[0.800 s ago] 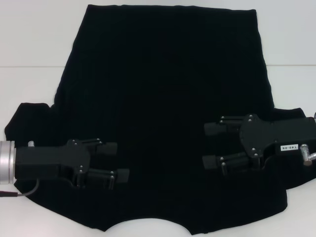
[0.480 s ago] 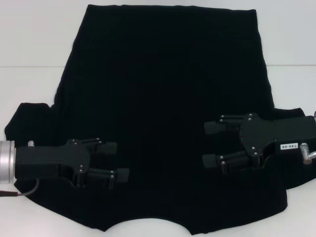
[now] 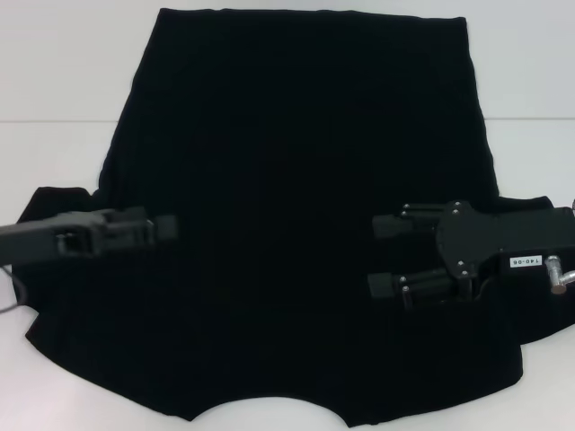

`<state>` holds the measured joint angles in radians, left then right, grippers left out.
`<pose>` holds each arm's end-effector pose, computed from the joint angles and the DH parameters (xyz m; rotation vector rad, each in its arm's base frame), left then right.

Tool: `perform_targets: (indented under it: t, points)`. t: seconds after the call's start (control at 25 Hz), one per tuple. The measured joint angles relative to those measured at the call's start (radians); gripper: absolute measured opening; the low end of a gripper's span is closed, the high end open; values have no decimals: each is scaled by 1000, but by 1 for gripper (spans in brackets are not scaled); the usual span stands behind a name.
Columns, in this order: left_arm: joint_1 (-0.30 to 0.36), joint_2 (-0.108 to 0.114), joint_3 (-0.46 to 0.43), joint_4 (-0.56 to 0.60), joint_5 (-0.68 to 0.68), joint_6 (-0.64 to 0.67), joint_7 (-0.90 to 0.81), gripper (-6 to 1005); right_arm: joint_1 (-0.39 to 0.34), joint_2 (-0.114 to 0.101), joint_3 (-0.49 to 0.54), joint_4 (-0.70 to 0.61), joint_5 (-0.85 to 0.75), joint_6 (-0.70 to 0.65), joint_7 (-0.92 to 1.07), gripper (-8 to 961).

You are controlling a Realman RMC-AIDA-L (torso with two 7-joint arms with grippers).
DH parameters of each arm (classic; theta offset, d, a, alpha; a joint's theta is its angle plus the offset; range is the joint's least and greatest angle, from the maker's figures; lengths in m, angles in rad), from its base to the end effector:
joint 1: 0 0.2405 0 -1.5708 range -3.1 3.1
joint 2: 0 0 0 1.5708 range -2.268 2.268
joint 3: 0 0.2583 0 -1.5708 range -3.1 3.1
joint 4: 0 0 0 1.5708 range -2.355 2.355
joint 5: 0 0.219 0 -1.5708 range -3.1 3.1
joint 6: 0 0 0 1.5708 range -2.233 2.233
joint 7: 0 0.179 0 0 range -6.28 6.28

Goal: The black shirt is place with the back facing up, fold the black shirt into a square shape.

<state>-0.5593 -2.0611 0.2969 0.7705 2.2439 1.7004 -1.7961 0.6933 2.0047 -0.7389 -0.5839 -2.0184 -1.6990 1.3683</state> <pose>-0.2822 0.3529 0.0287 -2.4710 -1.1959 -0.7916 0.2051 0.3628 -0.0230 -2.9725 0.3881 0.7230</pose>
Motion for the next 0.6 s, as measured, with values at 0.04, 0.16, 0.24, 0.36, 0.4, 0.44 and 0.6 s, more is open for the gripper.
perform_targets:
  t: [0.04, 0.16, 0.24, 0.36, 0.4, 0.44, 0.6]
  points:
    - [3, 4, -8, 12, 8, -27, -46, 947, 0, 0, 0, 0, 0, 1, 0, 913]
    - [19, 9, -23, 61, 31, -104, -171, 947, 2, 2, 1, 1, 1, 9, 0, 914]
    - [32, 9, -36, 100, 60, -146, -247, 947, 5, 4, 1, 1, 1, 17, 0, 914]
    - [40, 9, -50, 138, 99, -173, -310, 947, 12, 7, 1, 1, 1, 25, 0, 914]
    - [43, 10, -58, 158, 126, -182, -343, 947, 13, 8, 1, 1, 1, 28, -1, 914]
    - [45, 11, -76, 190, 189, -192, -402, 947, 15, 10, 1, 1, 1, 29, -2, 914]
    - [45, 15, -94, 212, 265, -203, -462, 947, 20, 13, 1, 1, 1, 42, -4, 913]
